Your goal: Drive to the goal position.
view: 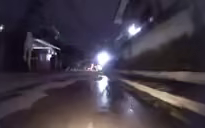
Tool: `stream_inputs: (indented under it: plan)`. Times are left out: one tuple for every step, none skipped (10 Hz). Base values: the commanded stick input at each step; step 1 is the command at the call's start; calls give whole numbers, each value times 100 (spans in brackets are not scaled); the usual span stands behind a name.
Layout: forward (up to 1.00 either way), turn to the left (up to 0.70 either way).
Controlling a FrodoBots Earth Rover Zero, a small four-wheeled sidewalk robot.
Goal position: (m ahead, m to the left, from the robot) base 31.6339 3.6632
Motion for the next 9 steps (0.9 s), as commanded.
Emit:
stream_inputs:
  plan:
    - [70, 0]
    - [70, 0]
    - [70, 0]
    - [70, 0]
    - [70, 0]
    - [70, 0]
    - [70, 0]
    - [70, 0]
    - [70, 0]
